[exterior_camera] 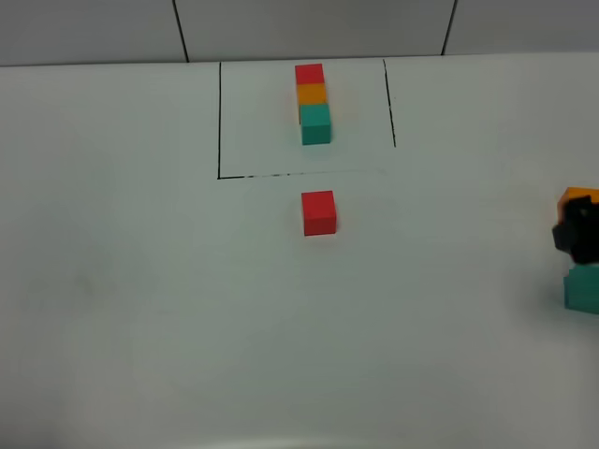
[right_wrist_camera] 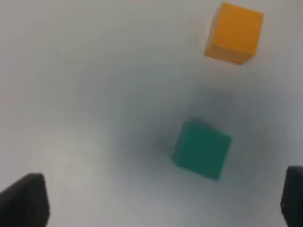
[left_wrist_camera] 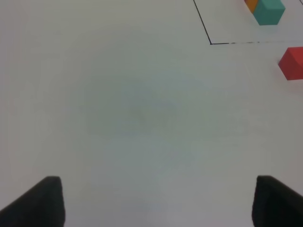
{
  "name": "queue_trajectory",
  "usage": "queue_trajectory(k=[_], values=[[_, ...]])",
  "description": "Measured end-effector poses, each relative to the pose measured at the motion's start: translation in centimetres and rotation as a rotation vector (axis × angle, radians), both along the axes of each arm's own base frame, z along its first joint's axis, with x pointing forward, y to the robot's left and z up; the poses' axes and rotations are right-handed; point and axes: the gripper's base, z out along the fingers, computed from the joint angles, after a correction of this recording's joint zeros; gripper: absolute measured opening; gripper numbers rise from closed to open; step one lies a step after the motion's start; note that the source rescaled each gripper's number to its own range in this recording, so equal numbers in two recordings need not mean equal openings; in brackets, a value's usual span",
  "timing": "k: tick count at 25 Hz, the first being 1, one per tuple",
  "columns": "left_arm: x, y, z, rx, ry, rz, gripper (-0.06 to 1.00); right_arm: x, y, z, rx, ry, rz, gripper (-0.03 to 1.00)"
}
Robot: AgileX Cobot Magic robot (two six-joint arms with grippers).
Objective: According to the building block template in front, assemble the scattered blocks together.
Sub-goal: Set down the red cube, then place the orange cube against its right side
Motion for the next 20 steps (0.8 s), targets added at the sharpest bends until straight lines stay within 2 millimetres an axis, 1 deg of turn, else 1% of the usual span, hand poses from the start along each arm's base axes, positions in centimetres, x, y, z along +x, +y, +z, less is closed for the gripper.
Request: queue_trajectory(k=[1,3,6,8,11,15,20], values=[[0.0,0.0,0.0,0.000,0.000,0.000,0.74,1.6,0.0,-0.3,0.000,0.012,-0.004,1.00],[0.0,0.0,0.0,0.000,0.000,0.000,0.74,4.7,-0.5,-1.6,0.000,0.054,-0.024,1.00],[0.0,0.0,0.0,0.000,0.000,0.000,0.74,8.1,-1.7,-3.5,0.000,0.109,-0.065,1.00],[0.0,0.0,0.0,0.000,0.000,0.000,0.74,9.5,-2.5,-4.8,0.002,0.136,-0.087,1.00],[0.0,0.0,0.0,0.000,0.000,0.000,0.74,10.7,-3.6,-6.6,0.006,0.150,-0.115,1.00],[0.0,0.0,0.0,0.000,0.000,0.000,0.74,11.4,-5.0,-8.2,0.018,0.152,-0.132,1.00],[0.0,0.0,0.0,0.000,0.000,0.000,0.74,12.1,-5.8,-10.0,0.031,0.142,-0.155,1.00]])
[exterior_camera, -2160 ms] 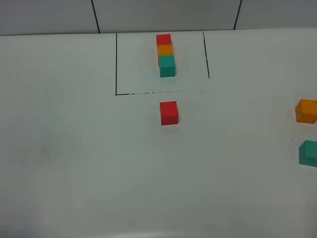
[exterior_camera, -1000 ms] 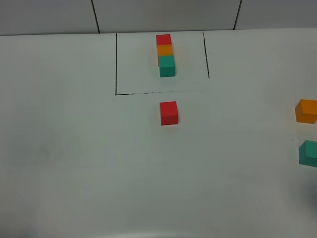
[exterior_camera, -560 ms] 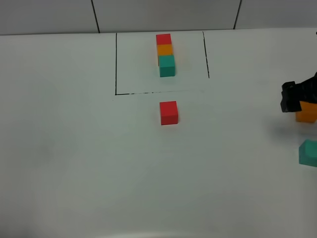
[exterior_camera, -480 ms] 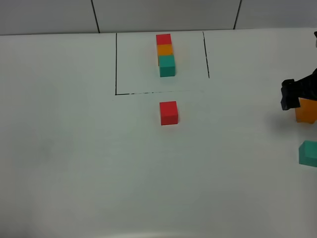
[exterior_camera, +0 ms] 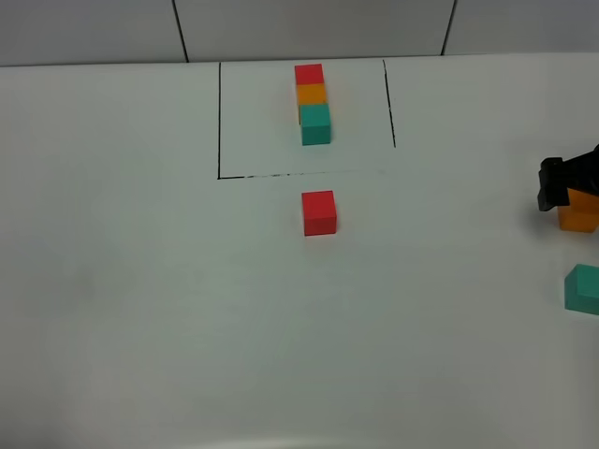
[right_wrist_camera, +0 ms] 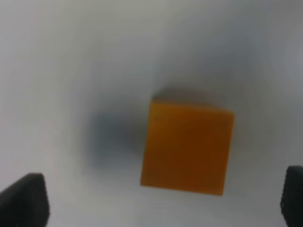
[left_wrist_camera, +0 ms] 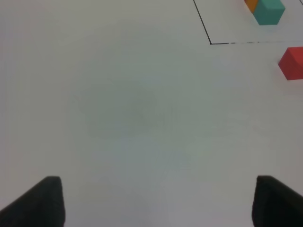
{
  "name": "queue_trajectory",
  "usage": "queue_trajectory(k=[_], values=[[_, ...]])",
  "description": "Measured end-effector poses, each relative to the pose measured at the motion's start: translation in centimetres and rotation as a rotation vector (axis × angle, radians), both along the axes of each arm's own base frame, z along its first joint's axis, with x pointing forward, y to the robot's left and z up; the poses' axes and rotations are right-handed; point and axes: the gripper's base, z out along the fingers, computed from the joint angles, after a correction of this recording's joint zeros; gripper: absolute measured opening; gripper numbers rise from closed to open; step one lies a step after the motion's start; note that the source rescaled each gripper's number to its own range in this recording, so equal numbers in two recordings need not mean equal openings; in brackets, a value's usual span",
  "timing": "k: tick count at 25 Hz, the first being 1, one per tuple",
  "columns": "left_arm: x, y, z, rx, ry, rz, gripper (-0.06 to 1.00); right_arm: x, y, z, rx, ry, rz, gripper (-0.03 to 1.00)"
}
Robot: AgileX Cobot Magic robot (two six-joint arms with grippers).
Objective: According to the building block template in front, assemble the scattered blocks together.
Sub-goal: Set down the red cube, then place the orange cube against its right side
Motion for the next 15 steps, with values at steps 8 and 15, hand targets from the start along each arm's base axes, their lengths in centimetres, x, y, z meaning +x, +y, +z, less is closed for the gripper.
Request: queue_trajectory(k=[8,15], values=[[0.0,0.0,0.0,0.000,0.000,0.000,0.74,1.2,-0.3,-1.8,0.004,0.021,-0.003,0.66],[0.0,0.0,0.0,0.000,0.000,0.000,0.74,0.9,-0.3,-1.9,0.008,0.056,-0.001,0.00]])
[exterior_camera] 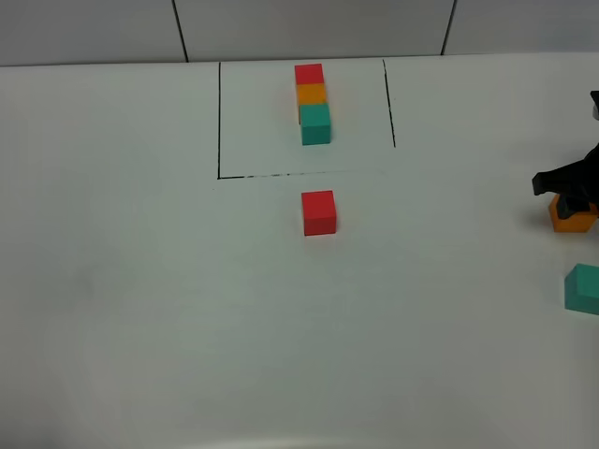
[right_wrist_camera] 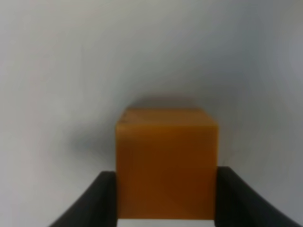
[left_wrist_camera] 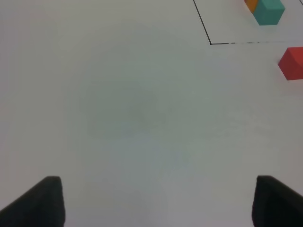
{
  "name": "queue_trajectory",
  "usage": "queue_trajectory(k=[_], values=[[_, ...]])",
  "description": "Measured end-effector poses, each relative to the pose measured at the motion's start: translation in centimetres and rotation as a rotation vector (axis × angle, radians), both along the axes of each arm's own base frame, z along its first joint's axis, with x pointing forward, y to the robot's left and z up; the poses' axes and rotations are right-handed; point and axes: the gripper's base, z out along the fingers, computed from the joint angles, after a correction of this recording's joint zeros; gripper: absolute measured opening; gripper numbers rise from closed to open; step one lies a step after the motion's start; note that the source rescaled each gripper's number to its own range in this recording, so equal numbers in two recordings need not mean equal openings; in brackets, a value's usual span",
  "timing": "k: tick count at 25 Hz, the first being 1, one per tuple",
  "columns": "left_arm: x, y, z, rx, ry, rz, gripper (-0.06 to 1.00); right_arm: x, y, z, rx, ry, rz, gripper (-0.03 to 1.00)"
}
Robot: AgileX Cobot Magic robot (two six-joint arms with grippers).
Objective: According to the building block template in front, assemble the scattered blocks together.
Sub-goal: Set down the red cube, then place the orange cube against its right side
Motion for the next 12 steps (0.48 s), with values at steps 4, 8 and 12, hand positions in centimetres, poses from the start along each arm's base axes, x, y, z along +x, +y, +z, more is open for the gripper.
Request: queue_trajectory(k=[4,8,12], values=[[0.0,0.0,0.0,0.000,0.000,0.000,0.74,0.0,0.3,0.4,-0.019,-0.005,0.059,0.00],[0.0,0.0,0.0,0.000,0.000,0.000,0.74,-0.2,2.8,3.0,-0.106,-0.053,0.311,0.00],[0.0,0.0,0.0,0.000,0.000,0.000,0.74,-0.7,8.5,4.8,-0.233,-0.065,0.787,0.00]])
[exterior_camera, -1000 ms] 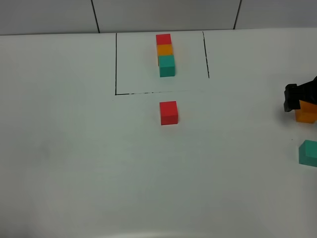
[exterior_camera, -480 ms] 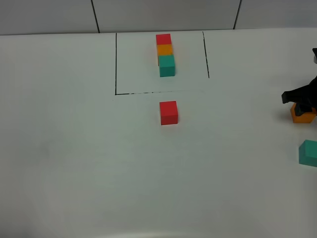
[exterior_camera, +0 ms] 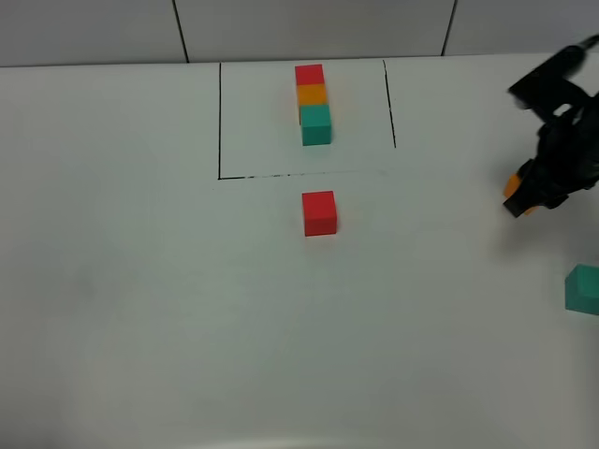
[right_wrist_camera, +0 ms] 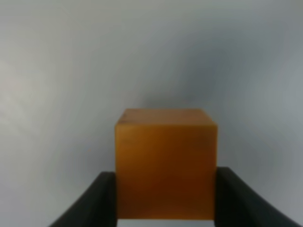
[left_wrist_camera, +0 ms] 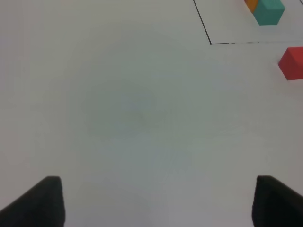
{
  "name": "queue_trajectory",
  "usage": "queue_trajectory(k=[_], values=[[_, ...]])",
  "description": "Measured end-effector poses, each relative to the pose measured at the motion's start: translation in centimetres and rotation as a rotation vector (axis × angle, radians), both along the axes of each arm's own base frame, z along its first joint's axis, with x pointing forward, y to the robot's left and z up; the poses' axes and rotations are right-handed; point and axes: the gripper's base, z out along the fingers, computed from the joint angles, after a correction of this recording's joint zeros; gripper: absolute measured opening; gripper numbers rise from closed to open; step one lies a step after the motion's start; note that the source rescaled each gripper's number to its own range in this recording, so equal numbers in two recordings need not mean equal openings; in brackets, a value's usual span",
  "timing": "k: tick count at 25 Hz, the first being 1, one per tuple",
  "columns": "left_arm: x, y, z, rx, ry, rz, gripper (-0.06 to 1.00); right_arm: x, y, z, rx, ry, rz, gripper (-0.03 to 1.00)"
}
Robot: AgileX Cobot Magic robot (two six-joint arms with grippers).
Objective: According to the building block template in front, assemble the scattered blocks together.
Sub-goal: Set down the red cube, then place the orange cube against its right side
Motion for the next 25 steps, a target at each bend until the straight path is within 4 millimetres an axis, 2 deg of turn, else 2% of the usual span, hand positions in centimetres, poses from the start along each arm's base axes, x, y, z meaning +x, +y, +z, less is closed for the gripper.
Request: queue_trajectory(k=[2,5,11,17,25], values=[[0.0,0.0,0.0,0.000,0.000,0.000,0.74,-0.3,3.2,0.2,-0.059,0.019,0.237,0.00],[0.0,0.0,0.0,0.000,0.000,0.000,0.74,-0.2,6.6,0.2,-0.134,0.070,0.470,0.00],[0.0,0.0,0.0,0.000,0.000,0.000,0.74,1.7,11.2,0.0,-0.211,0.121,0.719,0.00],[0.0,0.0,0.0,0.000,0.000,0.000,0.74,3.7,13.7,-0.8,-0.212,0.131,0.822,0.00],[0.0,0.0,0.0,0.000,0.000,0.000,0.74,4.9,14.8,-3.0,-0.156,0.163,0.822,0.00]])
